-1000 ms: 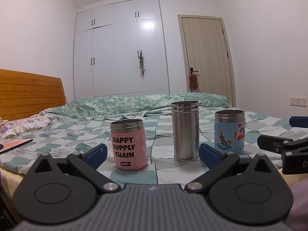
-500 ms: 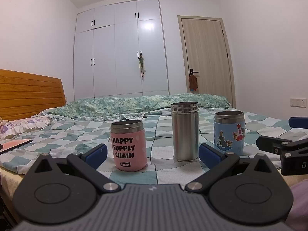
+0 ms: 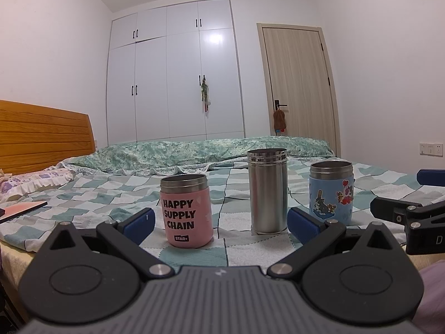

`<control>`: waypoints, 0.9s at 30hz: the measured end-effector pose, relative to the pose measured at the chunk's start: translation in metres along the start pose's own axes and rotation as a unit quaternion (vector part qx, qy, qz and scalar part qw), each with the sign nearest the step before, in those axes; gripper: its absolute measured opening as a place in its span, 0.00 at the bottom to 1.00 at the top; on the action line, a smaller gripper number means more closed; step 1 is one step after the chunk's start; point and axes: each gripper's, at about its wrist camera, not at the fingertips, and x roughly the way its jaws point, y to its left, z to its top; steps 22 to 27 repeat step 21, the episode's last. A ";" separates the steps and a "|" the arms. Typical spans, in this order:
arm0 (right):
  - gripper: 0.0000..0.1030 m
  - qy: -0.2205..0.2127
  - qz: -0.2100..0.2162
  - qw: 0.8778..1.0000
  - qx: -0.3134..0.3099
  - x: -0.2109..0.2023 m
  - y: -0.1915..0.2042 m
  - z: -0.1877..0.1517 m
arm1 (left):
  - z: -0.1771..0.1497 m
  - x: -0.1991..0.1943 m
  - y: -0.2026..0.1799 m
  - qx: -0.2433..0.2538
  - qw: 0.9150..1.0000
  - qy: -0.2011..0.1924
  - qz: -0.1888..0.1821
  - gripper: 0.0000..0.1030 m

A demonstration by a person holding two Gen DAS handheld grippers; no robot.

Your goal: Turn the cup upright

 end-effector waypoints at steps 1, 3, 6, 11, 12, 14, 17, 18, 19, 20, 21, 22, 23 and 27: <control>1.00 0.000 0.000 1.000 0.000 0.000 0.000 0.000 | 0.000 0.000 0.000 0.000 1.000 0.000 0.000 1.00; 1.00 0.000 0.000 1.000 0.000 0.000 0.000 0.000 | 0.000 0.000 0.000 0.000 1.000 0.000 0.000 1.00; 1.00 0.000 0.000 1.000 0.000 0.000 0.000 0.000 | 0.000 0.000 0.000 0.000 1.000 0.000 0.000 1.00; 1.00 0.000 0.000 1.000 0.000 0.000 0.000 0.000 | 0.001 0.000 0.000 0.000 1.000 -0.001 0.001 1.00; 1.00 0.000 0.000 1.000 -0.001 0.000 0.000 0.000 | 0.001 0.000 0.000 0.000 1.000 -0.002 0.002 1.00; 1.00 0.000 0.000 1.000 -0.001 0.000 0.000 0.000 | 0.002 0.000 -0.001 0.000 1.000 -0.003 0.001 1.00; 1.00 0.000 0.000 1.000 -0.001 0.000 0.000 0.000 | 0.003 0.001 -0.003 0.002 1.000 -0.003 0.002 1.00; 1.00 0.000 0.000 1.000 -0.001 0.000 0.000 0.000 | 0.002 0.001 -0.003 0.003 1.000 -0.002 0.002 1.00; 1.00 0.000 0.000 1.000 -0.001 0.000 0.000 -0.001 | 0.002 0.001 -0.004 0.004 1.000 -0.002 0.003 1.00; 1.00 0.000 0.000 1.000 -0.001 0.000 0.000 0.000 | 0.002 0.001 -0.004 0.004 1.000 -0.002 0.003 1.00; 1.00 0.000 0.000 1.000 -0.001 0.000 0.000 0.000 | 0.002 0.001 -0.004 0.004 1.000 -0.002 0.004 1.00; 1.00 0.000 0.000 1.000 -0.001 0.000 0.000 0.000 | 0.002 0.001 -0.004 0.004 1.000 -0.002 0.004 1.00; 1.00 0.000 0.000 1.000 -0.001 0.000 0.000 0.000 | 0.002 0.001 -0.004 0.004 1.000 -0.002 0.004 1.00; 1.00 0.000 0.000 1.000 -0.001 0.000 0.000 0.000 | 0.002 0.001 -0.004 0.004 1.000 -0.002 0.004 1.00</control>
